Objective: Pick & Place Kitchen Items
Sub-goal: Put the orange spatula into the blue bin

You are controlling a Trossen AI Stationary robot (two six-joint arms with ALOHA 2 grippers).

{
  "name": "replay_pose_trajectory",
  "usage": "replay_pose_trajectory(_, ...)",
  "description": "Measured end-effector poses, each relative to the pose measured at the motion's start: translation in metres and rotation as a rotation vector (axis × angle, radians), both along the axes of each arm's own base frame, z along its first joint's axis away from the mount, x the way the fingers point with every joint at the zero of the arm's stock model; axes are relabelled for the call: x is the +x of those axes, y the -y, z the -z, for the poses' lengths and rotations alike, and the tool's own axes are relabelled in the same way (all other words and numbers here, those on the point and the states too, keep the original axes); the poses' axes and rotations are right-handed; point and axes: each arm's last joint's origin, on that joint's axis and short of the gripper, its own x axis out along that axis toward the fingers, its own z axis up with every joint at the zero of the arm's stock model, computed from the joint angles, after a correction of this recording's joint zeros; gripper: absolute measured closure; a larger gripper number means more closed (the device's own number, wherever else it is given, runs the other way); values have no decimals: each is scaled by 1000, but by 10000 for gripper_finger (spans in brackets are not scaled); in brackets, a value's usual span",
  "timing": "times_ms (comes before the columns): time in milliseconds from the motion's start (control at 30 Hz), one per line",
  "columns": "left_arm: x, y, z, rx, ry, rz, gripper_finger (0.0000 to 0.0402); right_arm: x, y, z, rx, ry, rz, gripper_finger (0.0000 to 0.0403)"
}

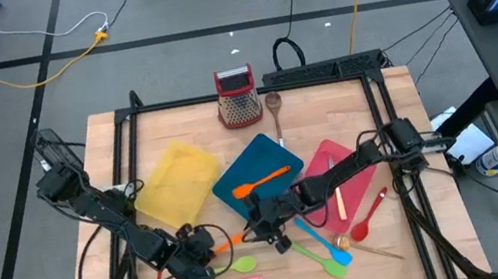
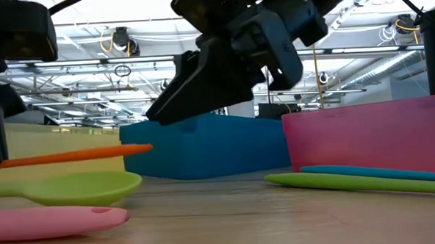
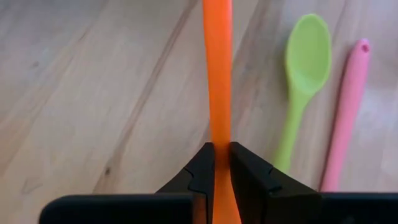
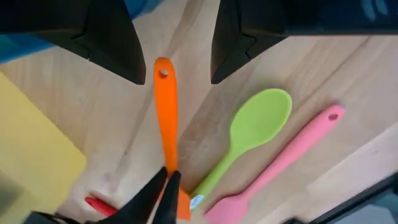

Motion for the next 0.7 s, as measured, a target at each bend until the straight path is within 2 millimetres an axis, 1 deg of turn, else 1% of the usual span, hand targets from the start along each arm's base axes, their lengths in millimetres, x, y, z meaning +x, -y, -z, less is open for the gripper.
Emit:
replay_pose_trajectory(167, 3, 2, -2, 21, 57, 21, 357, -2, -8, 1, -31, 11, -39, 225)
replay_pose_trajectory(300, 7, 2, -5, 49, 112, 30, 357, -2, -7, 1, -37, 12, -35, 225)
replay_pose_trajectory(467, 12, 1, -7, 57, 158, 50, 357, -2, -6, 1, -122, 39, -35, 225)
replay_pose_trajectory(700, 21, -4, -10, 79, 199, 70, 357, -2, -6, 1, -142, 47, -55, 255)
